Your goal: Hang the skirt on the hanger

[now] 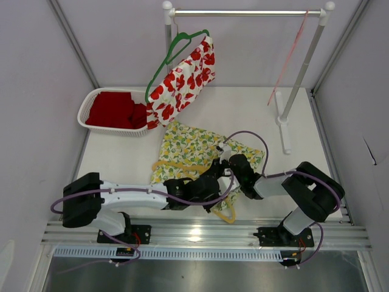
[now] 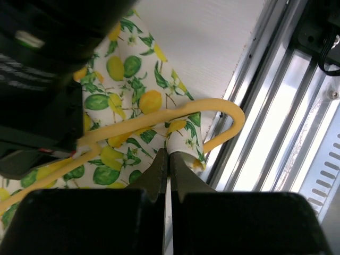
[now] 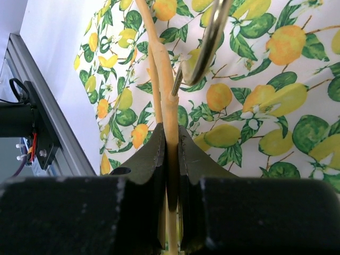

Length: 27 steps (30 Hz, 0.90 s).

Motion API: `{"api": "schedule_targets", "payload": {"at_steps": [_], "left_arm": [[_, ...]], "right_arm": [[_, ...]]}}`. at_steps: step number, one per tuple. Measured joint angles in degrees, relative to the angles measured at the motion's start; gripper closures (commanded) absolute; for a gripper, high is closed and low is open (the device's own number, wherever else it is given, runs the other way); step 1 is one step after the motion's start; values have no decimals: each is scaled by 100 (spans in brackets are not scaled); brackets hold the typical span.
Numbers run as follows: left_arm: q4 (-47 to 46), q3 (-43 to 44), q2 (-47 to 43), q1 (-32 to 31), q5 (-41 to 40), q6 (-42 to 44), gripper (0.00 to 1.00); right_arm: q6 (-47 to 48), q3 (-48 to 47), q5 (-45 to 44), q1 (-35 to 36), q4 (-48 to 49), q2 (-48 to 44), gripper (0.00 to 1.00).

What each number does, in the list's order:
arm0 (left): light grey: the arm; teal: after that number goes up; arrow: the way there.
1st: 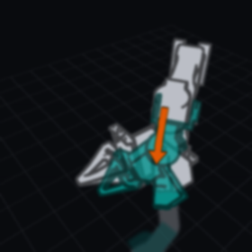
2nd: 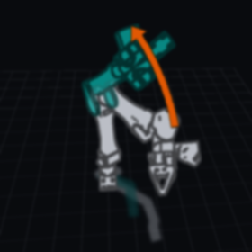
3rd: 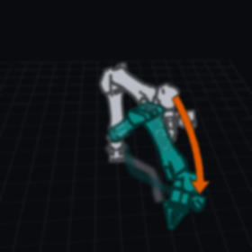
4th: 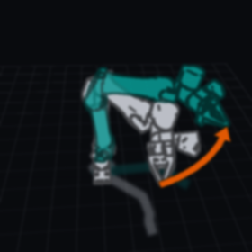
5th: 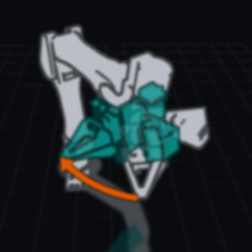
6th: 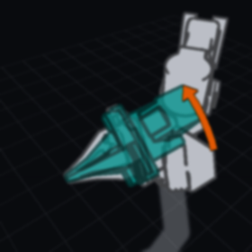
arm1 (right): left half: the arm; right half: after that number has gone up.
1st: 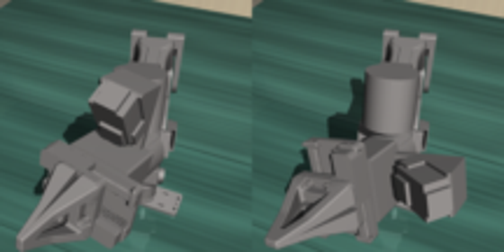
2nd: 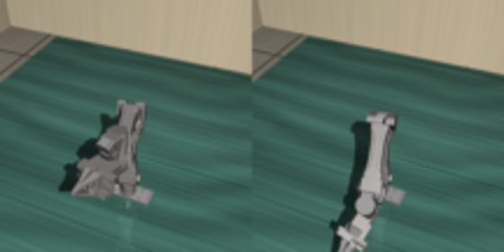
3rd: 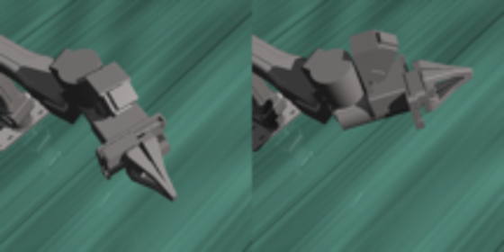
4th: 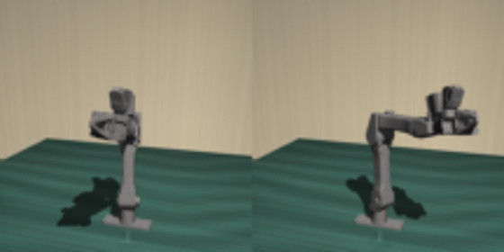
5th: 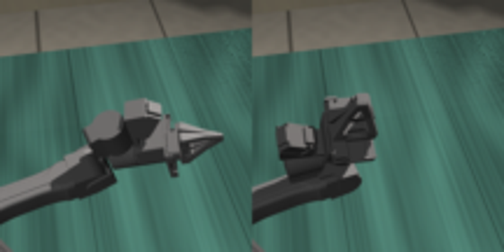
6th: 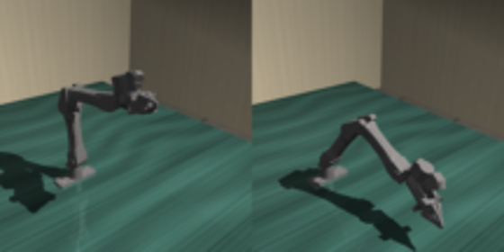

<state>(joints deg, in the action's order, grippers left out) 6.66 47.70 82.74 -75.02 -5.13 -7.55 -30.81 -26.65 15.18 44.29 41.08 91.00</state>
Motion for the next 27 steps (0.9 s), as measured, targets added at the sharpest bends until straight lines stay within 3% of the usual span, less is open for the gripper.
{"api": "schedule_targets", "payload": {"at_steps": [8, 27], "left_arm": [[732, 800, -262, 254, 103, 52, 100], [1856, 1628, -295, 713, 1016, 201, 100]], "right_arm": [[-4, -35, -24, 2, 92, 63, 100], [0, -142, -76, 13, -9, 136, 100]]}}
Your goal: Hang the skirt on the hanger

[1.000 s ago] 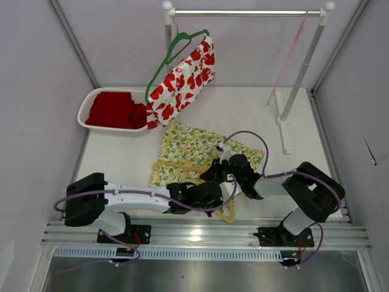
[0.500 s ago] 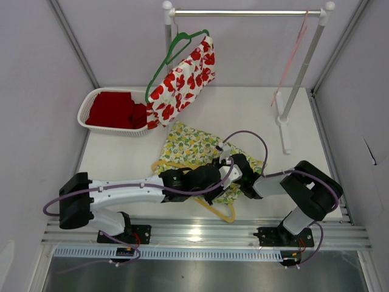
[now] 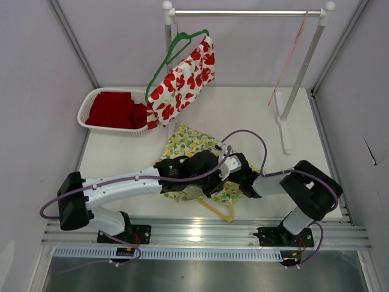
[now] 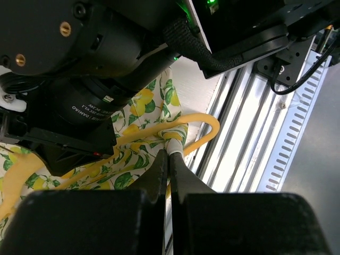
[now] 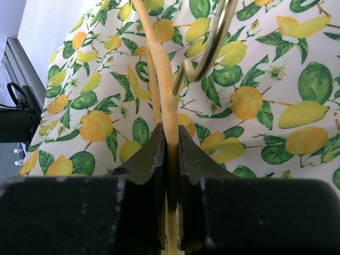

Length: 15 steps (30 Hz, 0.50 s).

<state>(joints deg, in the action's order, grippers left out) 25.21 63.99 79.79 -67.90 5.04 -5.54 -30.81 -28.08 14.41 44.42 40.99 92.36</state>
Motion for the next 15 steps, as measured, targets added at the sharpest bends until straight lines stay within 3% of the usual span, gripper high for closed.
{"api": "schedule_targets", "payload": {"at_steps": [4, 8, 12, 13, 15], "left_arm": [[-22, -61, -11, 13, 343, -20, 100], [-391, -721, -149, -192, 643, -188, 93], [-590, -1353, -157, -575, 754, -396, 72], [-623, -1460, -157, -651, 758, -448, 58], [-713, -1606, -164, -761, 754, -549, 54]], "right_arm": [[0, -20, -4, 0, -35, 0, 100], [0, -46, -4, -2, -109, -7, 100], [4, -68, -2, -11, -299, -175, 100], [17, -79, -2, -15, -363, -245, 100], [66, -103, -7, -28, -463, -343, 100]]}}
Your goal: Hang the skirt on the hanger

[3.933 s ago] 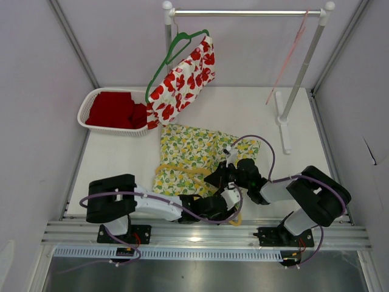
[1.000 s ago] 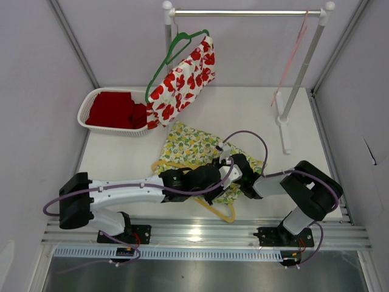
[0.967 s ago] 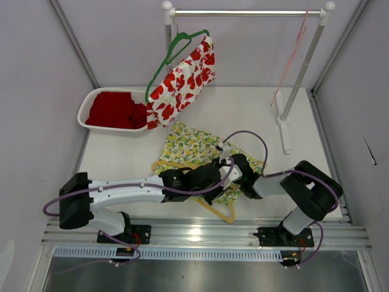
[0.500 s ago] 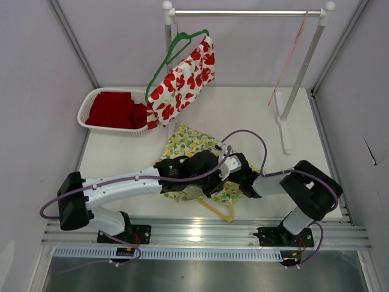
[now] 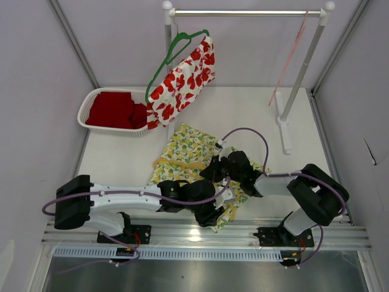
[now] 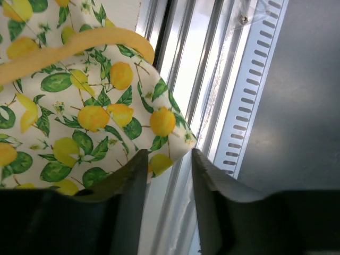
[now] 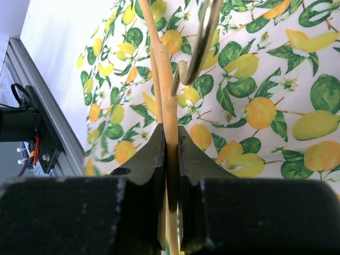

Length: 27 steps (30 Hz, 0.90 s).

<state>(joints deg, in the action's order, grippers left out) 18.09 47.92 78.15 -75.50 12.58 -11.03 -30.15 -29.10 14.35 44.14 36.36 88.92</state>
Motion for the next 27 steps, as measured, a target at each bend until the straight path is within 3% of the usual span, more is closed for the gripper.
{"api": "schedule_targets", "payload": {"at_steps": [5, 11, 14, 21, 23, 24, 27], "left_arm": [[-160, -61, -227, -13, -557, -210, 49], [-223, -96, -560, -7, -1937, -846, 41], [2, -297, -754, 50, -2914, -1794, 43], [442, -1198, -1287, 133, -4000, -3943, 44], [407, -1340, -1307, 166, -4168, -4315, 47], [291, -1438, -1307, 203, -4218, -4483, 55], [170, -1574, -1231, 404, -4258, -4872, 65]], "right_arm": [[118, -44, -59, -39, -170, -55, 100], [151, -39, -96, -70, -184, -55, 100], [149, -9, -240, -70, -186, -76, 100], [129, 114, -446, -57, -129, -236, 100], [129, 136, -481, -33, -92, -236, 100], [129, 149, -494, -24, -76, -236, 100], [129, 175, -514, -15, -46, -238, 100]]}}
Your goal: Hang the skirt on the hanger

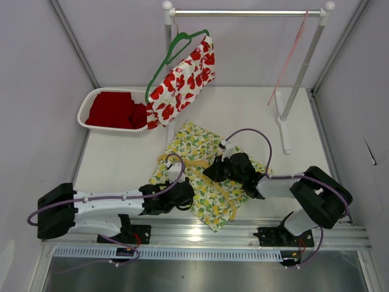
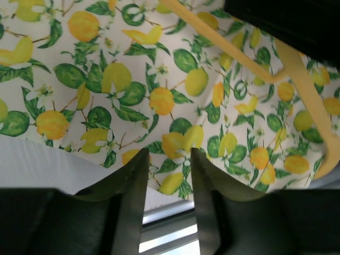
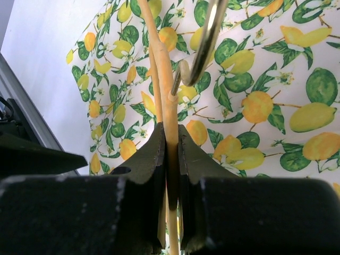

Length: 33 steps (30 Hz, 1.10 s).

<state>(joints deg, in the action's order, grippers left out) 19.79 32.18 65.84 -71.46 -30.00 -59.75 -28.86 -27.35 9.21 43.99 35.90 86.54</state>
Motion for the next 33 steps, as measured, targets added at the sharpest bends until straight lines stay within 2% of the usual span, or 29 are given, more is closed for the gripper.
{"api": "schedule_targets", "payload": {"at_steps": [8, 12, 19, 33], "left_arm": [[-232, -52, 846, 328, 122, -472, 74], [-459, -155, 970, 455, 232, -638, 78], [-817, -533, 614, 767, 529, -796, 80], [-590, -927, -109, 1344, 951, -619, 80]], "right_arm": [[20, 13, -24, 11, -4, -74, 100], [46, 13, -37, 11, 2, -74, 100], [214, 35, -195, 17, 28, -153, 100], [793, 35, -636, 81, -129, -354, 100]]}}
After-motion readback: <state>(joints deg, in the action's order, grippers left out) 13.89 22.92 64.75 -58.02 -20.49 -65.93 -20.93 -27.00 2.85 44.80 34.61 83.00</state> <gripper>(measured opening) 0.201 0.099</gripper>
